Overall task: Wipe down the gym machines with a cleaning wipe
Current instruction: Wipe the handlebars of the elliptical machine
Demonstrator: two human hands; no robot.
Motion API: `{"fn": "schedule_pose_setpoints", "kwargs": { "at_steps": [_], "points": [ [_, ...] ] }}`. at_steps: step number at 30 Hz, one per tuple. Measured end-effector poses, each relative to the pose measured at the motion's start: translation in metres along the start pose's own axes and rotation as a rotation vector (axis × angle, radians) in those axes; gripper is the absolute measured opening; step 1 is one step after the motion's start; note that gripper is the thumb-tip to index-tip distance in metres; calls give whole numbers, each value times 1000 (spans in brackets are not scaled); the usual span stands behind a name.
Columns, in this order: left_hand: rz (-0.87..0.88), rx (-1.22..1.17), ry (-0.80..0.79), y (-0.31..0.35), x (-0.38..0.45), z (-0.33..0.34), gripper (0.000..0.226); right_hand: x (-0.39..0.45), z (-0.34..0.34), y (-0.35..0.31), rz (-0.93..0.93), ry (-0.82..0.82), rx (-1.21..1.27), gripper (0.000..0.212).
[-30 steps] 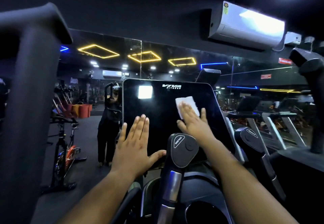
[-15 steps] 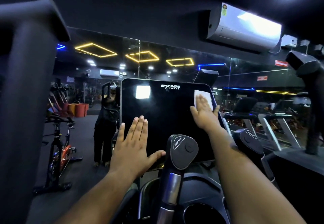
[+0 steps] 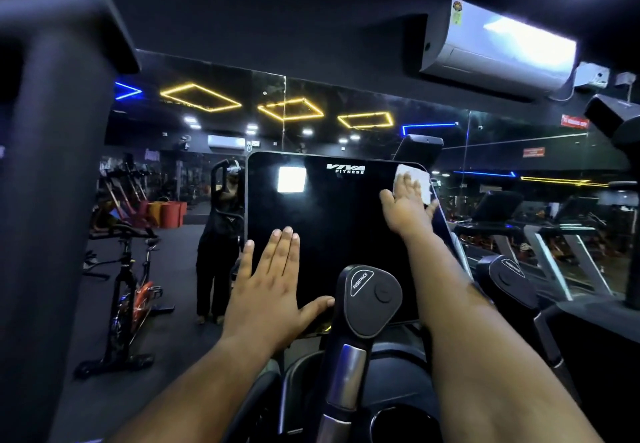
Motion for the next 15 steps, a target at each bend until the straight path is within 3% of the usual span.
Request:
{"fn": "schedule_pose_setpoints", "kwargs": {
  "at_steps": [4,6,8,11,13,15],
  "points": [
    [-2,-4,12,1,-1,-3,121,-25,21,-60,-419,-65,-95,65],
    [1,-25,38,2,-3,-6,122,-29,26,-61,-532,-66,-186,65],
    [-6,-23,35,2,-3,-5,122,-19,18,-42,-420,-21,-229,67],
    [-2,-20,58,2,-2,-5,120,-5,1,-25,-89,-5,-84,67],
    [0,-9,36,1,-1,-2,117,-15,8,-50,-152,-28,-76,67],
    [0,-5,21,1,0,-1,115,-38,26,-87,-396,-83,-128,67]
  ]
}}
Point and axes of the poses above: each hand's wrist, its own x-axis towards the middle knuckle, its own z-axis out of the palm, y = z × x, the point moved 1 cm from there along x, towards the middle knuckle, and after that the axes turned 9 degrees about -y, right-handed, at the moved point
